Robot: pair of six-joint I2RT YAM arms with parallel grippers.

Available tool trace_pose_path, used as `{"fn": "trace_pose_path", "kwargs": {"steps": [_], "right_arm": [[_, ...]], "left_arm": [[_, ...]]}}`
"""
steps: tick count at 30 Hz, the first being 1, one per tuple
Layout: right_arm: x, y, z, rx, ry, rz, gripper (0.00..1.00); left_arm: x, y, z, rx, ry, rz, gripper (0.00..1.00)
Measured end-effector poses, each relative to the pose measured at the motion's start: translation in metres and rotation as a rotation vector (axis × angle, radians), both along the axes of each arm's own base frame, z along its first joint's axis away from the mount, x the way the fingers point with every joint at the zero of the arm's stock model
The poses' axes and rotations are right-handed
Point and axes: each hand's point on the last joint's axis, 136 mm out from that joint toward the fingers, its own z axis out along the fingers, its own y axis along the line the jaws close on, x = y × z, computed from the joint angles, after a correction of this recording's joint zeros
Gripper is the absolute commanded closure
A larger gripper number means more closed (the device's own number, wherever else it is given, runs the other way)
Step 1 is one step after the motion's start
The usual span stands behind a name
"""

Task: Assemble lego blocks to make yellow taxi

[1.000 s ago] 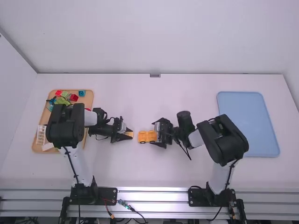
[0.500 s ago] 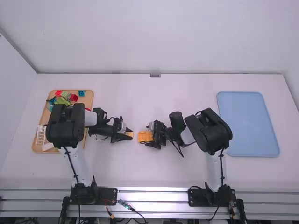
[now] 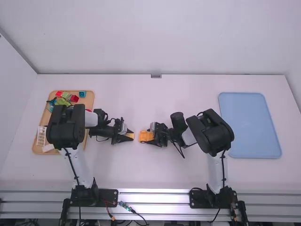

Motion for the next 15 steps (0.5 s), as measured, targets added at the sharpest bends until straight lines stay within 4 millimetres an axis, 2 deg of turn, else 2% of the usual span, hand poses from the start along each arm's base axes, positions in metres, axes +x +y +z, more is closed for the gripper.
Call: {"fn": "trace_pose_path", "kwargs": {"steps": [8, 15], "right_arm": [[-0.001, 0.0, 0.0, 0.0, -0.017, 0.013, 0.46], [-0.002, 0.0, 0.0, 0.001, -0.016, 0.015, 0.44]], "left_arm": [[-0.001, -0.003, 0.024, -0.037, 0.006, -0.032, 0.98], [-0.001, -0.015, 0.029, -0.071, -0.077, -0.074, 0.98]]}}
